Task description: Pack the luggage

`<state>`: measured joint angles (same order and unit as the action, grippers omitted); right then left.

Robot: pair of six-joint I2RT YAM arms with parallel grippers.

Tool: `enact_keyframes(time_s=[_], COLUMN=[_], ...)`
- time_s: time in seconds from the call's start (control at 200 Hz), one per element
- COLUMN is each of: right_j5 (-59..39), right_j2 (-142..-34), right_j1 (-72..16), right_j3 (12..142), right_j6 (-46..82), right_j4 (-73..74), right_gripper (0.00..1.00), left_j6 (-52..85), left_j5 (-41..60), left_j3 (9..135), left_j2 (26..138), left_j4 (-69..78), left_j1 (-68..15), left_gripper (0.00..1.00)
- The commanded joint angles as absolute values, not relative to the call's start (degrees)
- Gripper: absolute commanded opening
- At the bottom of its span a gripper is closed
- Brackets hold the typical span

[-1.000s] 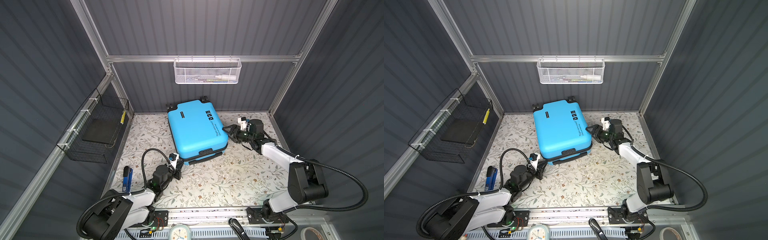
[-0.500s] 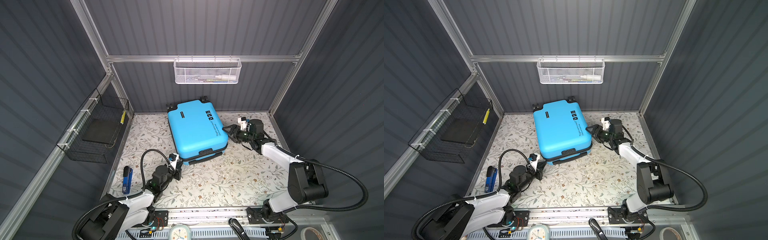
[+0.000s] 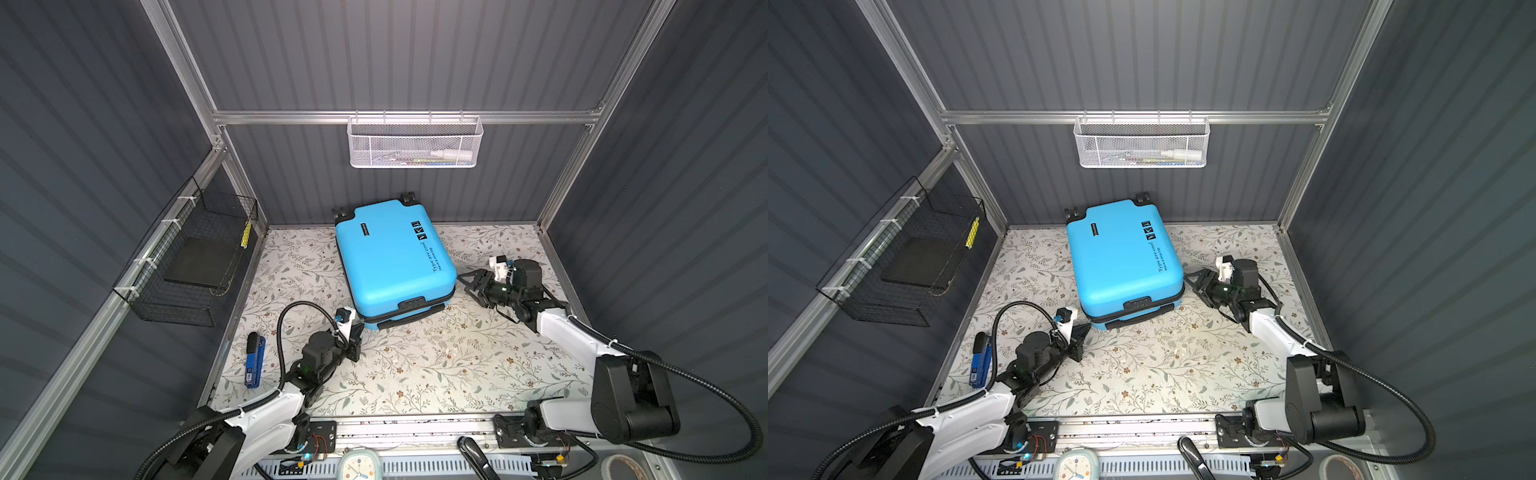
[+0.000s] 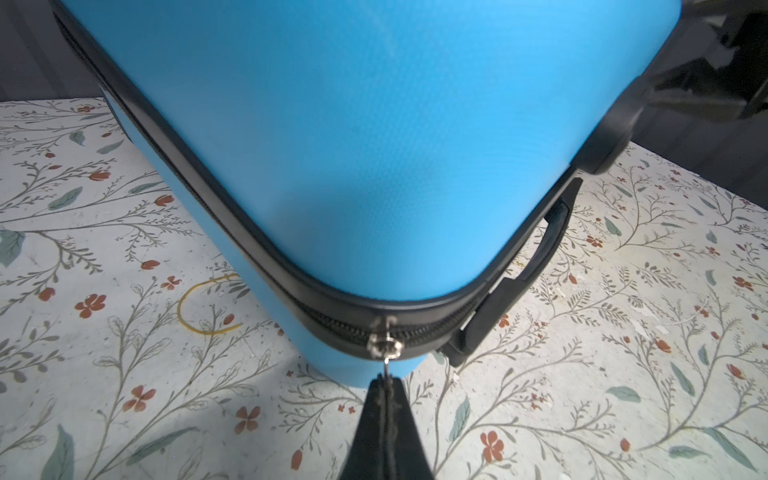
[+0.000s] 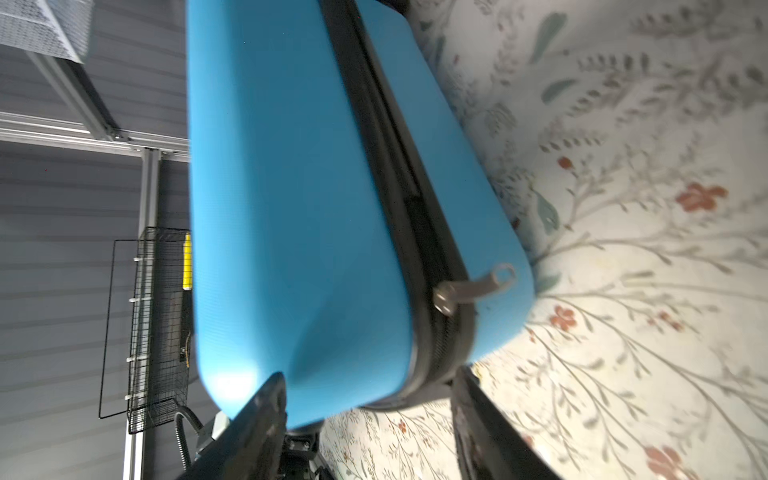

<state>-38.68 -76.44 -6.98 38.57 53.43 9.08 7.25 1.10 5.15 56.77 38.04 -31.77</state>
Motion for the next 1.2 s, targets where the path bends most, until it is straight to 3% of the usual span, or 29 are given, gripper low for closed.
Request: enact_keyframes(time_s=[0.0, 0.275, 0.505, 0.91, 1.191], right_j5=[-40.33, -41.79, -38.81, -33.2, -32.12], right_j2=[-75.63, -79.57, -85.11, -90.38, -93.23], right_j1=[-7.15, -13.9, -19.69, -24.73, -25.63], right_j3=[33.86, 28.65, 28.12, 30.05, 30.92], right_j6=[55.21, 60.27, 66.42, 66.51, 66.48], right_j4=[9.6, 21.0, 32.4, 34.9, 36.9], right_gripper=[0.61, 0.5, 0.5, 0.49, 0.35], left_j6=[7.46, 8.0, 8.05, 8.18, 8.26], left_j5=[0.88, 2.27, 4.05, 5.61, 6.16], left_j3=[7.03, 7.6, 8.25, 9.35, 9.82], left_j2=[55.11, 55.54, 56.37, 56.13, 54.52], left_j4=[38.15, 38.1, 38.08, 36.44, 34.28], left_j1=[-31.32, -31.36, -31.32, -31.38, -31.37], left_gripper=[0.0, 0.0, 0.0, 0.0, 0.0])
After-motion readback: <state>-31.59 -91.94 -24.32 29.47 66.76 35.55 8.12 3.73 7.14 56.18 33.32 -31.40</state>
